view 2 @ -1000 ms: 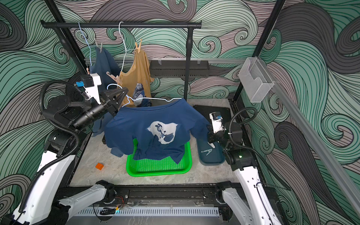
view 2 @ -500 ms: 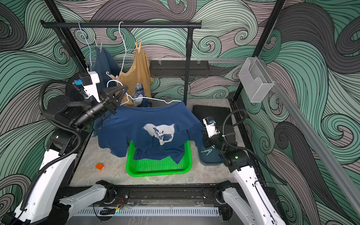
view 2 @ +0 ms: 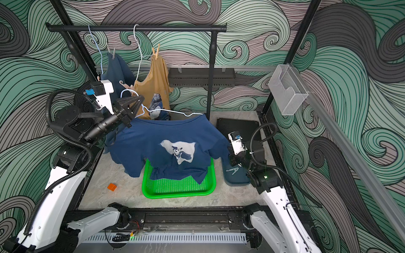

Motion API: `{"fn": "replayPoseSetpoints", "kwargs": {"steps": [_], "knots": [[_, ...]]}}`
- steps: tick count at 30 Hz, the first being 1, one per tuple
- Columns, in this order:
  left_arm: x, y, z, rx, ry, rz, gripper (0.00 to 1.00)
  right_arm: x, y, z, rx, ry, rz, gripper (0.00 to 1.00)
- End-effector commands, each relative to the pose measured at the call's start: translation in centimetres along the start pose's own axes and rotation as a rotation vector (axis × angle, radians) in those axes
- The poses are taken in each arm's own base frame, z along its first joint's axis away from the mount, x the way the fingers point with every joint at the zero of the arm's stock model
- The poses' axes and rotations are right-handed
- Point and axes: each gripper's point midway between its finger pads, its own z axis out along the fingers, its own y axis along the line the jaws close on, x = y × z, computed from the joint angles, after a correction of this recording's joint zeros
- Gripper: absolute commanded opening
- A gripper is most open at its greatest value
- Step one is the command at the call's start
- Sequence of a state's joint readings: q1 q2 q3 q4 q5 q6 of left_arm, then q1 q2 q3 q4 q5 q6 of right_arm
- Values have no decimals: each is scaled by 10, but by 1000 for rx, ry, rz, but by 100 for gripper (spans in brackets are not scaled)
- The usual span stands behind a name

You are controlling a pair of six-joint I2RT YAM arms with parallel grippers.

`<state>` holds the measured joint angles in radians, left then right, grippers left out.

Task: Remove the clothespins securing t-shirts to the hanger
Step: Remove the T-shirt from the hanger.

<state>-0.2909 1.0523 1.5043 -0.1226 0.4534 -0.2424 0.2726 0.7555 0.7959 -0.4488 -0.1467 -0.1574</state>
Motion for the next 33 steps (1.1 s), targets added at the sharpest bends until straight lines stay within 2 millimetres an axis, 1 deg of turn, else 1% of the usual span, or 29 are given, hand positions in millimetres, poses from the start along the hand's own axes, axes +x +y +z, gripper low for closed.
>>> {"fn": "replayPoseSetpoints", "kwargs": {"steps": [1, 5, 7, 8, 10, 12, 14, 16, 18, 21, 26, 27, 28, 30, 33], "knots": [[-46, -5, -13, -27, -124, 70, 0, 14, -5, 0, 34, 25, 2, 0], [-47, -6, -13, -13, -128, 54, 0, 6, -8, -6, 50, 11, -15, 0], [-48, -5, -14, -19, -129, 59, 0, 6, -5, -6, 32, 12, -21, 0], [-47, -5, -13, -16, -127, 63, 0, 3, -3, -7, 20, 3, -18, 0], [-46, -8, -11, 4, -123, 51, 0, -23, 2, -17, -10, -73, 21, 0], [-44, -8, -7, 24, -125, 19, 0, -60, 6, -30, -35, -154, 47, 0], [-43, -8, -2, 49, -138, -20, 0, -91, 12, -40, -63, -189, 40, 0], [-41, -10, 3, 81, -145, -48, 0, -117, 21, -49, -106, -236, 40, 0], [-42, -12, 6, 115, -167, -94, 0, -139, 36, -58, -156, -288, 42, 0], [-46, -8, 6, 113, -223, -176, 0, -154, 57, -58, -212, -311, 34, 0], [-53, -6, 8, 105, -247, -192, 0, -160, 101, -44, -292, -305, -14, 0], [-54, -5, 8, 98, -250, -189, 0, -168, 104, -45, -289, -332, -20, 0], [-56, -3, 7, 87, -256, -187, 0, -175, 102, -46, -273, -353, -19, 0], [-62, 0, 8, 68, -271, -190, 0, -189, 93, -53, -223, -393, -19, 0], [-71, -1, 11, 80, -283, -195, 0, -204, 83, -68, -175, -430, -67, 0]]}}
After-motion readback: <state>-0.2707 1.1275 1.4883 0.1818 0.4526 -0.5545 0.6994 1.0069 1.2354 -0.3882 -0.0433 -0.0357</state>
